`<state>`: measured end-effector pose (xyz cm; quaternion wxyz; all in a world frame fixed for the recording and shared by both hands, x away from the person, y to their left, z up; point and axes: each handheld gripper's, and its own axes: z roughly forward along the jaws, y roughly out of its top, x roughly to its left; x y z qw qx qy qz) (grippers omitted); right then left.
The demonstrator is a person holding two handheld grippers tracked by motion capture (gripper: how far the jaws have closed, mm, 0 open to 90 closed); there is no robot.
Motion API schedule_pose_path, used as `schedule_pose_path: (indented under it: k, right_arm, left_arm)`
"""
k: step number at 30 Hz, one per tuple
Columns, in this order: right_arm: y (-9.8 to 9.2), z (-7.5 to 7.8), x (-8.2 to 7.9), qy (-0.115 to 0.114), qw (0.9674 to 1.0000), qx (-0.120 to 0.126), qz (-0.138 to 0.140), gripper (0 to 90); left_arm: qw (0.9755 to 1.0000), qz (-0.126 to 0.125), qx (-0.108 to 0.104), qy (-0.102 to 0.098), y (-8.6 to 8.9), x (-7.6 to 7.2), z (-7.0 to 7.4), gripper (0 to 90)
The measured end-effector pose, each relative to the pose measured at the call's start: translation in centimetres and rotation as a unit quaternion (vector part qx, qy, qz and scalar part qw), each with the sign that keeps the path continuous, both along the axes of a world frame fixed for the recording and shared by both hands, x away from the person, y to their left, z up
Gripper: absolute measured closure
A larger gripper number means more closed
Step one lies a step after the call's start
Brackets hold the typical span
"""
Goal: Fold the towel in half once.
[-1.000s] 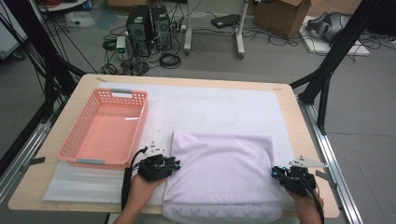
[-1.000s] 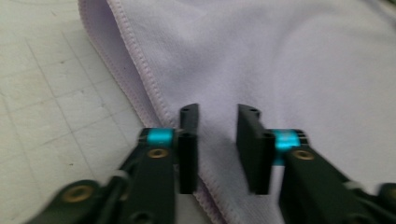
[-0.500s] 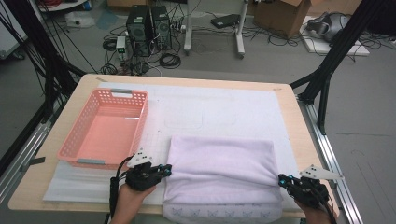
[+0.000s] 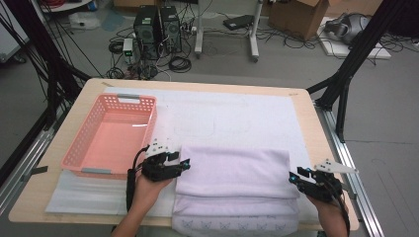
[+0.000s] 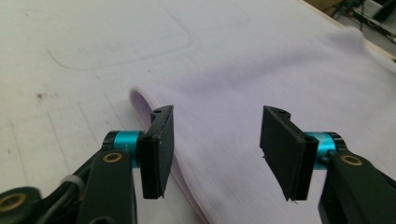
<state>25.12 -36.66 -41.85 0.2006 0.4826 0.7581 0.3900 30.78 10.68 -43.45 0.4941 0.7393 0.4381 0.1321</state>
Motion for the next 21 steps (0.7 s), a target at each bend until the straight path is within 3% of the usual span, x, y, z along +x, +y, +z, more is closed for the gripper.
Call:
schedule_pose_path:
  k: [7, 9, 12, 14, 15, 17, 20, 21]
  right_arm:
    - [0.4, -1.4, 4.1, 0.021, 0.9996, -0.018, -0.01, 47.5]
    - [0.5, -1.6, 5.1, 0.026, 0.9994, -0.016, -0.014, 44.9]
    - [0.6, -2.2, 6.3, 0.038, 0.999, -0.014, -0.017, 44.4]
    - [1.0, -2.6, 6.9, 0.048, 0.9986, -0.02, -0.012, 45.0]
    - [1.2, -2.7, 6.9, 0.042, 0.9987, -0.027, -0.011, 46.9]
    - [1.3, -2.6, 6.8, 0.041, 0.9986, -0.033, 0.002, 56.4]
    - [1.5, -2.5, 6.7, 0.049, 0.9981, -0.021, 0.03, 81.3]
    - [1.7, -2.5, 6.6, 0.049, 0.9981, -0.019, 0.031, 82.7]
  left_arm:
    - [0.9993, 0.021, 0.028, 0.016, -0.3, 2.1, -1.6, 41.9]
    - [0.9982, 0.033, 0.03, 0.04, -0.3, 2.6, -1.9, 42.0]
    - [0.9982, 0.032, 0.031, 0.041, -0.3, 2.7, -1.9, 43.2]
    - [0.9983, 0.017, 0.045, 0.034, -0.6, 2.5, -1.9, 46.7]
    - [0.9976, 0.008, 0.064, 0.024, -1.1, 2.3, -1.8, 56.5]
    - [0.9936, 0.003, 0.113, 0.002, -2.1, 1.9, -1.7, 61.0]
    - [0.9952, -0.002, 0.097, 0.013, -2.1, 2.0, -1.7, 73.4]
    - [0.9956, -0.008, 0.092, 0.016, -2.2, 1.9, -1.7, 76.9]
